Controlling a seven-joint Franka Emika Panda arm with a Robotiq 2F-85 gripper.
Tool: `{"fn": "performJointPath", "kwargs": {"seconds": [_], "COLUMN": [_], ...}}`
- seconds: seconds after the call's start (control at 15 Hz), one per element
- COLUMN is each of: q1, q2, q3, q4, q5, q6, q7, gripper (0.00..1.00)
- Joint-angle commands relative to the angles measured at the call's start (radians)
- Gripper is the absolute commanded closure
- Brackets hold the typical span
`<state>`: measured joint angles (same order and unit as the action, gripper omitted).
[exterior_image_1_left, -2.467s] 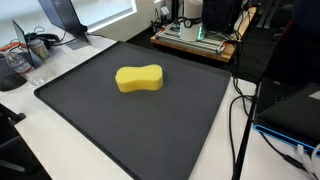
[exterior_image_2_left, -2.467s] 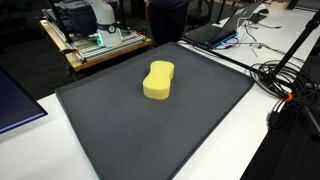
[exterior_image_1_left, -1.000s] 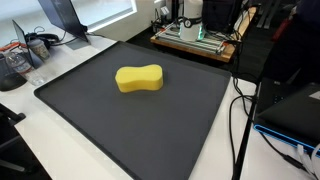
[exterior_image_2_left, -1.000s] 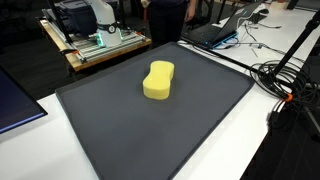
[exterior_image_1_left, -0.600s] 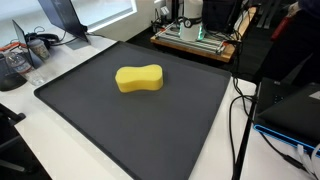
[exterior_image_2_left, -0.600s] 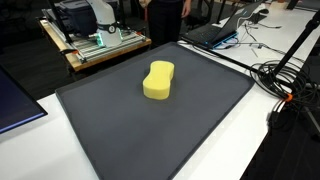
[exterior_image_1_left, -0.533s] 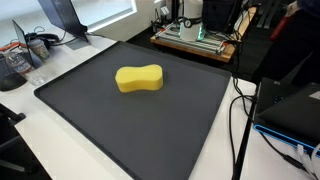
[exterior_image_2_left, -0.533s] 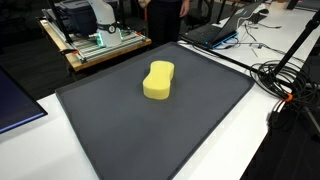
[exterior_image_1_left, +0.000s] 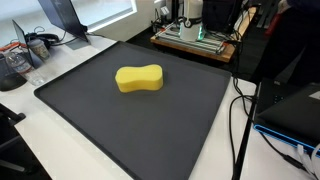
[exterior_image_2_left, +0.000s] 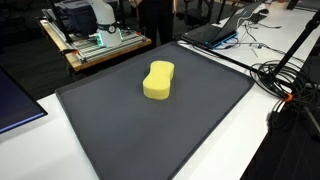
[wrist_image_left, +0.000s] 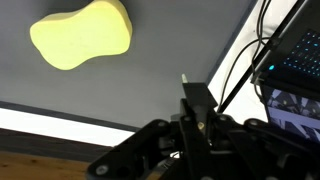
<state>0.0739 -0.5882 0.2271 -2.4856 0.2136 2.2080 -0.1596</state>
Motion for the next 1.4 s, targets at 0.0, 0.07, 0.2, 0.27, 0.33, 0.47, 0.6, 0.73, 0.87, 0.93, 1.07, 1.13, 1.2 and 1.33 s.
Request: {"fn": "performJointPath", "kwargs": {"seconds": [0.0, 0.07, 0.2, 0.27, 0.33, 0.47, 0.6, 0.73, 0.87, 0.93, 1.07, 1.13, 1.2, 1.33], "q1": [0.029, 0.01, -0.006, -0.012, -0.016, -0.015, -0.012, 0.0, 0.029, 0.052, 0.107, 0.138, 0.171, 0.236], "q2": [0.007, 0.021, 0.069, 0.094, 0.119, 0.188, 0.279, 0.384, 0.494, 0.549, 0.662, 0.715, 0.765, 0.858], "q3": [-0.014, 0.023, 0.08, 0.106, 0.133, 0.183, 0.234, 0.263, 0.273, 0.267, 0.253, 0.242, 0.229, 0.193], "q4": [0.001, 0.016, 0.068, 0.096, 0.123, 0.197, 0.288, 0.383, 0.473, 0.519, 0.614, 0.661, 0.707, 0.806], "q5": [-0.084, -0.154, -0.293, -0.359, -0.422, -0.52, -0.609, -0.678, -0.724, -0.727, -0.731, -0.74, -0.735, -0.742], "q6": [0.01, 0.018, -0.003, -0.022, -0.039, -0.103, -0.187, -0.287, -0.407, -0.455, -0.542, -0.577, -0.592, -0.605], "q7": [0.064, 0.109, 0.177, 0.214, 0.257, 0.336, 0.417, 0.482, 0.52, 0.525, 0.541, 0.558, 0.565, 0.6], "gripper": [0.97, 0.97, 0.97, 0.97, 0.97, 0.97, 0.97, 0.97, 0.97, 0.97, 0.97, 0.97, 0.97, 0.97]}}
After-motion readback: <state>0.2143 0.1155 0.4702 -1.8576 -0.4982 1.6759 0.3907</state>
